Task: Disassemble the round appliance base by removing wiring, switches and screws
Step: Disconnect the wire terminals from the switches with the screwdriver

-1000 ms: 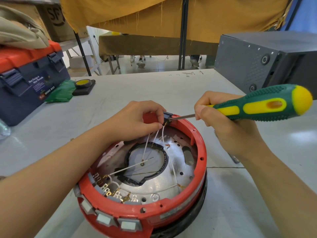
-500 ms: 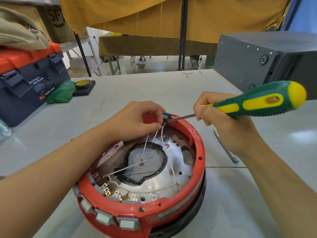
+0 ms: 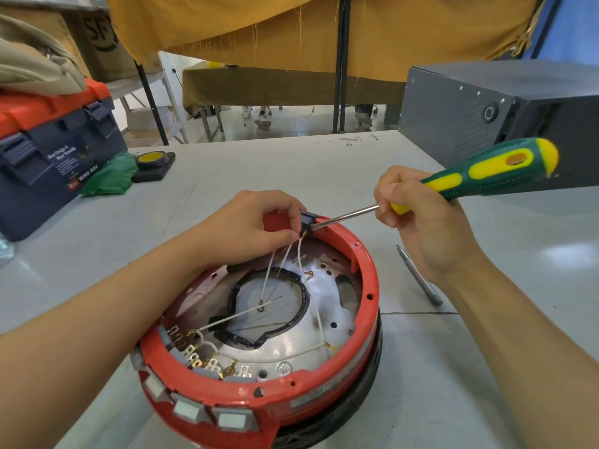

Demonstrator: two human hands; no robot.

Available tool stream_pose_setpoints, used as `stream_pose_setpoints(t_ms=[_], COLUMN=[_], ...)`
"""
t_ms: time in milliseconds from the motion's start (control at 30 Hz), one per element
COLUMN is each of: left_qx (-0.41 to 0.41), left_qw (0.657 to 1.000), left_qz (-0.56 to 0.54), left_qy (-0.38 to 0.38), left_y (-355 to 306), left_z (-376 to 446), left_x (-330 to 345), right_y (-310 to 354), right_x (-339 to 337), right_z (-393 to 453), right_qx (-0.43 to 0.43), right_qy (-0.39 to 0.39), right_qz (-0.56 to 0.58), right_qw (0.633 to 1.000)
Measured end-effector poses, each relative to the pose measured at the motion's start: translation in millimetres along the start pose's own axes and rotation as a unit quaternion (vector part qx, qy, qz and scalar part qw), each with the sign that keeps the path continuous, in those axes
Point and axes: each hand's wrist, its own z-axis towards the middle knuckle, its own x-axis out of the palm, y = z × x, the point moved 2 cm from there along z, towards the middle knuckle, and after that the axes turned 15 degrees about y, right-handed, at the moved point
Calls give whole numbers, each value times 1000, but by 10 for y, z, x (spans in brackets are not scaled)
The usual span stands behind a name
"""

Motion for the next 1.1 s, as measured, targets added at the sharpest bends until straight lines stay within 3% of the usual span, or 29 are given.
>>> stream_pose_setpoints(t_ms=[167,300,600,833,1100], left_qx=[0,1,2,15,15], left_qw=[1000,1000,1000,1000,1000], left_qz=[-10,-26,-27,-17,-16], left_qy=[0,3,0,3,-2], left_y=[-18,-35,-15,-6,-9], left_z=[-1,2,-10,-10,-11], left_x=[6,3,3,8,11], right_y=[-47,-72,47,154,257], right_x=[92,359,95,88,170], right_z=[2,33,26,-39,-119], right_qx=[23,48,-11,-28,-47], right_qy=[23,71,-16,-12,44], right_qz=[53,-31,5,-92,-171], right_qw=[998,996,1000,995,983])
